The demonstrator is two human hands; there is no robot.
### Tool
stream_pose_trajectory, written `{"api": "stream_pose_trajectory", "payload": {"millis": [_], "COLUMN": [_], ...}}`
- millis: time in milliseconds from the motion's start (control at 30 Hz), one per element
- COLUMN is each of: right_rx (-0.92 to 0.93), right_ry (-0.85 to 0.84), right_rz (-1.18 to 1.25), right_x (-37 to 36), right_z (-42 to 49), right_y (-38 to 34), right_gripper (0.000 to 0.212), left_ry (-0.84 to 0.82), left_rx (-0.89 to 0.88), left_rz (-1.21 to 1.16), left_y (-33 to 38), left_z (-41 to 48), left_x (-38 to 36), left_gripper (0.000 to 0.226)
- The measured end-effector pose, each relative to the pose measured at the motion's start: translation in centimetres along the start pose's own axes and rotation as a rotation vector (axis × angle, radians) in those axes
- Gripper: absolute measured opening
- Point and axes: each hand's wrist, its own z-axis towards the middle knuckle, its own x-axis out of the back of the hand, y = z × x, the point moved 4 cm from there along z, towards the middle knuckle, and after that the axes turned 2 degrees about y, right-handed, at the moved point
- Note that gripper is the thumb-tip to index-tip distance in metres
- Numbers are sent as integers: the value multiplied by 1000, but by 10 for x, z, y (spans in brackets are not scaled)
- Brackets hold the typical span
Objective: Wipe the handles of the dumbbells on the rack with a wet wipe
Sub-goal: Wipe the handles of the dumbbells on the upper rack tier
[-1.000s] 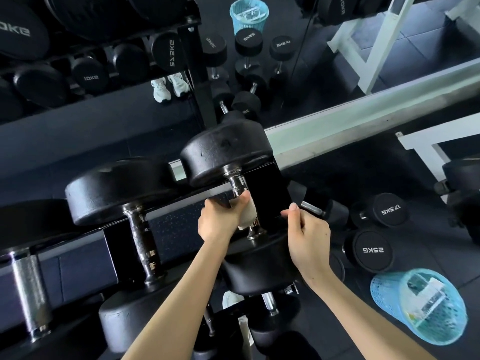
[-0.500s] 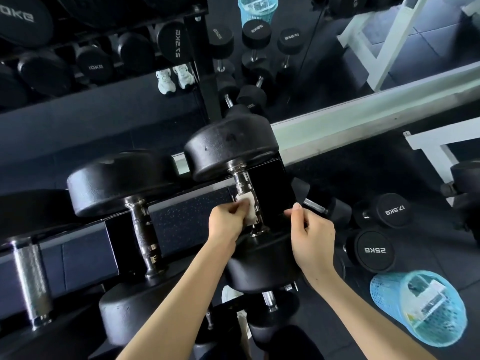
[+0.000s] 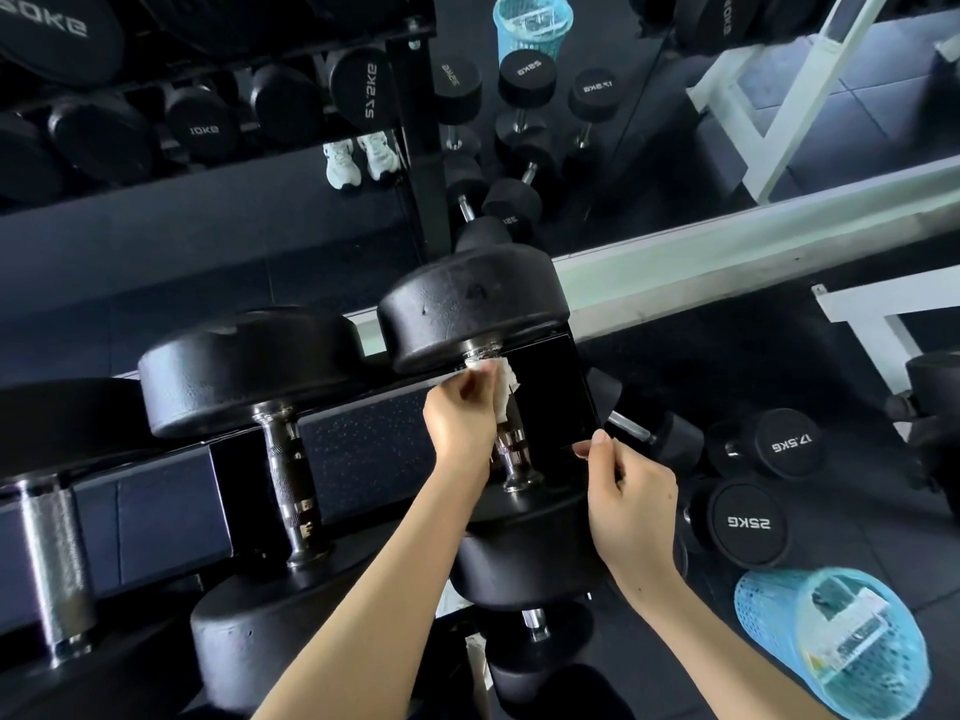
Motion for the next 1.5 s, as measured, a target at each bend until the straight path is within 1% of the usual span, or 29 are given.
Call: {"api": "stream_pose_trajectory", "payload": {"millis": [67,100,133,200,233,267,300,333,367,433,500,567,600,633,667,700,733,767,867,933,1000,1067,1133,1200,1233,1267,1333,1433,1500], "right_rx": [-17,-29,-38,-38,-37,-38,-38,-35,-28,-21,-20,-9,1,10,15,17,18,17,18,29,44,53,53,50,44,31,-8,-36,-22], "right_ry": [-15,-24,-29,-30,-29,-26,-22,-20,-19,-23,-22,-17,-12,-9,-9,-12,-14,-15,-22,-19,-9,-3,3,11,13,10,-3,-12,-19], "right_rz": [18,31,38,35,32,30,30,30,30,31,35,41,48,58,66,64,56,51,54,32,-4,-36,-48,-60,-67,-77,-101,-116,-104], "right_x": [0,0,0,0,0,0,0,0,-1,-1,-1,-1,-1,-1,-2,-2,-1,-1,0,0,0,-1,-1,0,0,1,1,3,4], "right_z": [-1,-1,-1,-1,-1,0,0,0,0,0,0,0,0,0,0,0,0,0,0,0,2,3,3,1,1,1,2,1,0], "right_y": [1,1,1,0,0,0,0,0,0,1,1,1,0,-2,-3,-4,-4,-4,-5,-6,-5,-5,-6,-8,-9,-10,-10,-10,-13], "right_gripper": [33,33,33,33,33,33,32,32,32,33,33,36,38,41,44,46,47,48,48,47,44,40,37,36,36,36,36,36,38], "left_ry": [-50,-104,-181,-406,-512,-604,-684,-741,-767,-780,-724,-524,-379,-222,-67,45,104,114,31,-116,-232,-260,-289,-370,-416,-444,-430,-423,-438], "left_rx": [47,66,101,208,239,249,248,248,243,195,117,80,64,38,15,11,2,-18,-85,-112,-163,-167,-123,-59,-60,-88,-159,-215,-240], "left_rz": [-113,-162,-244,-444,-504,-545,-580,-603,-599,-518,-418,-327,-270,-145,51,241,348,382,312,173,130,178,218,234,294,400,577,662,698], "left_y": [-4,-6,-8,-12,-13,-13,-12,-11,-11,-8,-3,4,7,10,15,20,25,28,20,14,12,6,-5,-15,-18,-20,-19,-13,-9], "left_z": [5,7,10,14,16,18,19,21,22,20,19,16,13,11,7,1,-3,-5,1,2,-3,-7,-10,-14,-17,-20,-25,-25,-23], "left_x": [0,0,0,-3,-4,-5,-6,-7,-7,-5,-3,-2,-2,-3,-5,-6,-7,-8,-5,-1,2,5,8,9,10,11,14,16,21], "left_gripper": [51,54,53,38,34,38,48,57,60,54,48,47,42,37,35,35,36,39,38,33,36,35,35,34,35,39,46,55,56]}}
